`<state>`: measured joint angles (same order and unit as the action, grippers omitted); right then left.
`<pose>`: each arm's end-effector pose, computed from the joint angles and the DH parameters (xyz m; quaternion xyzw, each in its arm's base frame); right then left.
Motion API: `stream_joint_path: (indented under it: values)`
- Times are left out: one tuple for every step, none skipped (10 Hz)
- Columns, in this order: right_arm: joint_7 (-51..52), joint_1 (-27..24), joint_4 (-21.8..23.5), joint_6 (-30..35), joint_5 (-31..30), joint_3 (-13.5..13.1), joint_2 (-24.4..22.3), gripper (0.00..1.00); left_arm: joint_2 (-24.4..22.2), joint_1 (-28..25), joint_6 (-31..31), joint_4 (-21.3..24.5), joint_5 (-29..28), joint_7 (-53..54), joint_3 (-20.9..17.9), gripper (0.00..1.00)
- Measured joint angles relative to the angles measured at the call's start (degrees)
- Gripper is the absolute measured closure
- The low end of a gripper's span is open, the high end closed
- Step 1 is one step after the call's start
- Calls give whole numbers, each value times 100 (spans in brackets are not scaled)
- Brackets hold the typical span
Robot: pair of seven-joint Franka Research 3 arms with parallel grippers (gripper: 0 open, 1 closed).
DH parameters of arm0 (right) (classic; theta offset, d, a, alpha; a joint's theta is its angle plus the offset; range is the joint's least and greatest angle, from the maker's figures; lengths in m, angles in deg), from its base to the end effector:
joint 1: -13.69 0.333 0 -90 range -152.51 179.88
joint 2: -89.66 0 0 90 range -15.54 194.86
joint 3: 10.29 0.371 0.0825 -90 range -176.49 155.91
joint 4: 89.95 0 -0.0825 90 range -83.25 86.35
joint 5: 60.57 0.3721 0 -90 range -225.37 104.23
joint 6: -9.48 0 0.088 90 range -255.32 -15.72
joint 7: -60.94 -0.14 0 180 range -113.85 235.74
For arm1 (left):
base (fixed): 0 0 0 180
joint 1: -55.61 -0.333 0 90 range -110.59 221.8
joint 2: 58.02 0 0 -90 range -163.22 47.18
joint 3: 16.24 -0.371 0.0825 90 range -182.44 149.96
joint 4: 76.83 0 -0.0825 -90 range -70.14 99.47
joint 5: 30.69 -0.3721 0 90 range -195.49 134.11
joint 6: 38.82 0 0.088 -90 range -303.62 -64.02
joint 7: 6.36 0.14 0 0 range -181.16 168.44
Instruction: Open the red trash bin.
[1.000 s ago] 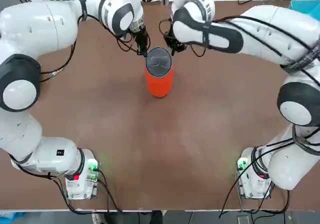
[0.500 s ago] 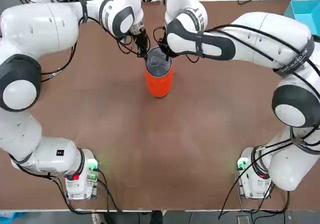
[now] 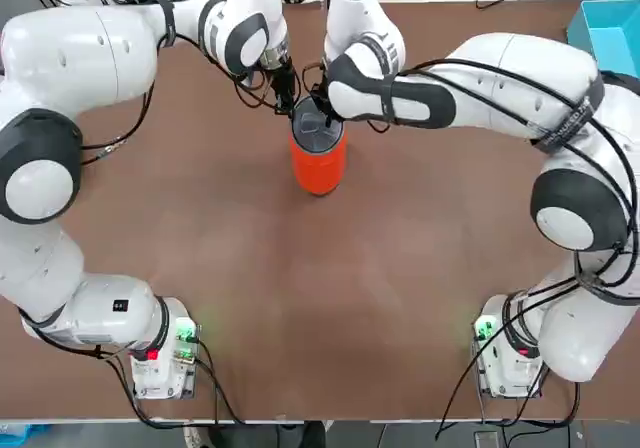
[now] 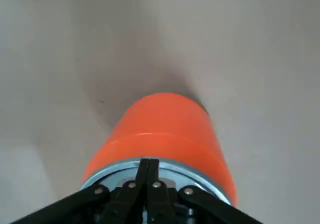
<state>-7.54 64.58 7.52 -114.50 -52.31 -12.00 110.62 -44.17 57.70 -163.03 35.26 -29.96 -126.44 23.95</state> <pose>0.4340 0.5206 0.4151 -0.9764 0.2026 0.0231 0.0707 0.4564 -0.3878 0.4118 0.7681 0.6348 -0.0797 0.0255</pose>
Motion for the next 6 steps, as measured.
stream_joint_path:
  values:
    - [0,0,-7,-31,0,-6,29,99,0,0,-4,1,0,-14,0,99]
    - [0,1,-9,-54,0,-8,34,99,0,0,-6,2,0,-32,0,99]
    - [0,1,-9,-78,-5,-9,45,99,0,0,-7,3,0,-37,0,99]
    - [0,2,-9,-88,-7,-9,46,99,0,0,-8,3,0,-42,0,99]
    - [0,6,-9,-93,-17,-9,50,99,0,0,-8,4,0,-45,0,99]
    - [0,9,-10,-92,-26,-13,54,99,-1,0,-14,5,0,-49,0,99]
